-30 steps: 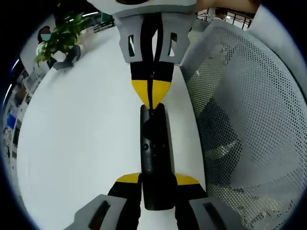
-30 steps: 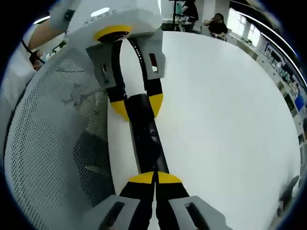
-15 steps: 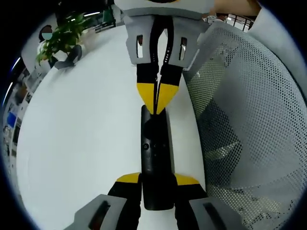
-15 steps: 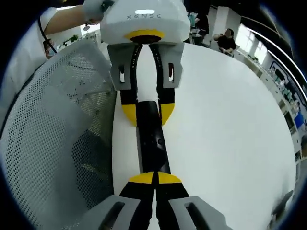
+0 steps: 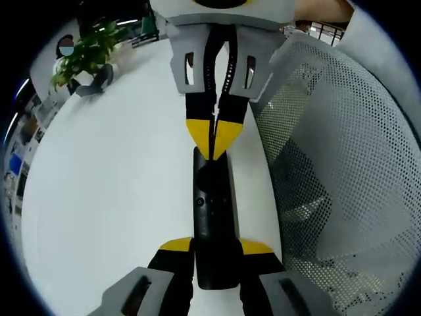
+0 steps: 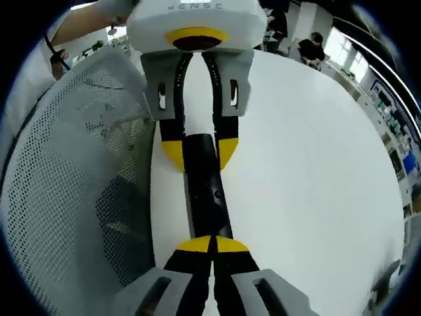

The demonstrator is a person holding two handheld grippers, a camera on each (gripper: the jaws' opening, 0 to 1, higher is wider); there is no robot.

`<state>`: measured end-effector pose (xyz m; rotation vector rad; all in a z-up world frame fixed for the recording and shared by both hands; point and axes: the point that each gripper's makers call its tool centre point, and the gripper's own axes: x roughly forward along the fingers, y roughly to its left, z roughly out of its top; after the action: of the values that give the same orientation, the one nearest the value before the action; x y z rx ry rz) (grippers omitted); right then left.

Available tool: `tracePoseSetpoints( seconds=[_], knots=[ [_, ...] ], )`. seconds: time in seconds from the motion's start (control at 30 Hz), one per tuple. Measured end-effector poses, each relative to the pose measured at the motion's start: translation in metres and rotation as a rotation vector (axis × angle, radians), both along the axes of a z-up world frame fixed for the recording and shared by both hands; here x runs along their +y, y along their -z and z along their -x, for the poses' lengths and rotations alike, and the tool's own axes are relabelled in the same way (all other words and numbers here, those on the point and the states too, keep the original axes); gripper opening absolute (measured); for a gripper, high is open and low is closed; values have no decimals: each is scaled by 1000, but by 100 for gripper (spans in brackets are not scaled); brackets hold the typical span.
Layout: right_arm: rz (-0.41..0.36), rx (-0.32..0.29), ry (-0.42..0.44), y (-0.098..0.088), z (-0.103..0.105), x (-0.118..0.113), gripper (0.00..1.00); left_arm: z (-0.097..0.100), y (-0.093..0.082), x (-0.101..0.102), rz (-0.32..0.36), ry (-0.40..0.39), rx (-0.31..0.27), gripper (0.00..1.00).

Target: Press the specified remote control buttons in sequence, fully releasing each button before pressing the next.

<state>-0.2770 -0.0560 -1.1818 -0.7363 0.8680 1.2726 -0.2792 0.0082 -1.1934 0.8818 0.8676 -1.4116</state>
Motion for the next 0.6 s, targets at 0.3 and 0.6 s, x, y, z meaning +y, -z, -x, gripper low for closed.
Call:
tracePoseSetpoints(
  seconds=[0.3, 0.6],
  knots=[
    [-91, -13, 32, -3, -1, 9, 0, 0, 0, 0, 2, -10, 4, 24],
    [53, -113, -148, 1, 1, 12, 0, -1, 0, 0, 2, -7, 4, 24]
  ],
)
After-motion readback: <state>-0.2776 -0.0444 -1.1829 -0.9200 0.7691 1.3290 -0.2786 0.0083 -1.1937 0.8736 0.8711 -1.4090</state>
